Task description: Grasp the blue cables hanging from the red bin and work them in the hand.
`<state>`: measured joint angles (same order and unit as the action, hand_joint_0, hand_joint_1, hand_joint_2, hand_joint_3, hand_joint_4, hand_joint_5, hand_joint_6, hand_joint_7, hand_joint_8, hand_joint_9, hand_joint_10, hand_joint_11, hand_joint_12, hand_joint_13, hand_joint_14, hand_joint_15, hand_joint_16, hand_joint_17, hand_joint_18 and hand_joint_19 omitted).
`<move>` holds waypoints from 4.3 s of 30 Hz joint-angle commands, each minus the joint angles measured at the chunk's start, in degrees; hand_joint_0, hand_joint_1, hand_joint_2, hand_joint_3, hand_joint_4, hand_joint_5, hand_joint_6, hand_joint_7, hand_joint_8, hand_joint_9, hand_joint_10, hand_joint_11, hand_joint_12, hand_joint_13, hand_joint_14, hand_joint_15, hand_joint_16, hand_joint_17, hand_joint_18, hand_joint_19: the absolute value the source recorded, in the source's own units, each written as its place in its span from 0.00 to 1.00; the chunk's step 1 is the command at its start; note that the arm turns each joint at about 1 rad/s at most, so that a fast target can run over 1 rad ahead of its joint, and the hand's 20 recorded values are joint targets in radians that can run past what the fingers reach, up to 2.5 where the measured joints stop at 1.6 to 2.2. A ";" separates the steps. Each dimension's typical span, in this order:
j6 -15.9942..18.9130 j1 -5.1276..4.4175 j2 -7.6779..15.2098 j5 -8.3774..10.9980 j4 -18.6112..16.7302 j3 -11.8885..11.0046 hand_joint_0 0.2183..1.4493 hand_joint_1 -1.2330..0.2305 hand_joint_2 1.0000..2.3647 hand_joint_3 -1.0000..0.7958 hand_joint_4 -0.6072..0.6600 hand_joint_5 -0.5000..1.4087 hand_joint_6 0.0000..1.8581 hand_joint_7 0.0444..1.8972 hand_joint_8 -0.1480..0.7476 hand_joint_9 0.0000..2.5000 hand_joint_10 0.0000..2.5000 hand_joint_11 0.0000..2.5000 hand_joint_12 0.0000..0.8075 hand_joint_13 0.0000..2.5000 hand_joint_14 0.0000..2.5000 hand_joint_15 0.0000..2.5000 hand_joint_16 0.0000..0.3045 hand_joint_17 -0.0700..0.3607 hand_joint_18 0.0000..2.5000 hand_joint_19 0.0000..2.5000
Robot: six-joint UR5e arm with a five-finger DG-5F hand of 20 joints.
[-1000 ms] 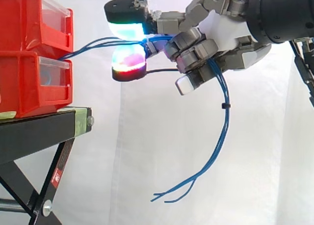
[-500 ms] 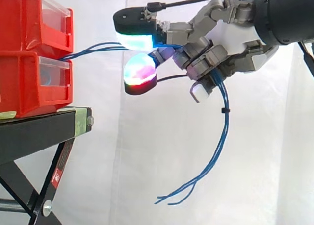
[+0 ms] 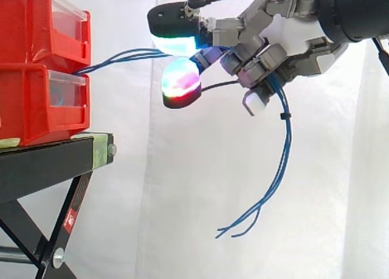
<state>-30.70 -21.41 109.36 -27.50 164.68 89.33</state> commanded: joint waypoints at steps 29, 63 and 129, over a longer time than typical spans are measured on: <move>-9.29 1.99 -0.38 -3.00 0.02 -4.16 0.54 0.38 0.01 0.17 0.63 0.52 0.00 0.74 0.69 0.33 1.00 1.00 0.67 0.46 1.00 0.77 0.15 0.40 0.58 0.31; -3.31 1.46 -0.29 -3.00 0.99 -4.16 0.53 0.51 0.31 0.60 0.71 0.51 0.00 0.72 0.68 0.30 1.00 1.00 0.72 0.46 1.00 0.77 0.22 0.51 0.57 0.17; -3.05 1.72 -0.29 -5.72 2.22 -4.16 0.52 0.43 0.01 0.26 0.74 0.45 0.01 0.54 0.69 0.26 1.00 1.00 0.72 0.42 1.00 0.77 0.17 0.43 0.52 0.26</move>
<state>-34.03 -19.47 109.07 -33.34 166.84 85.17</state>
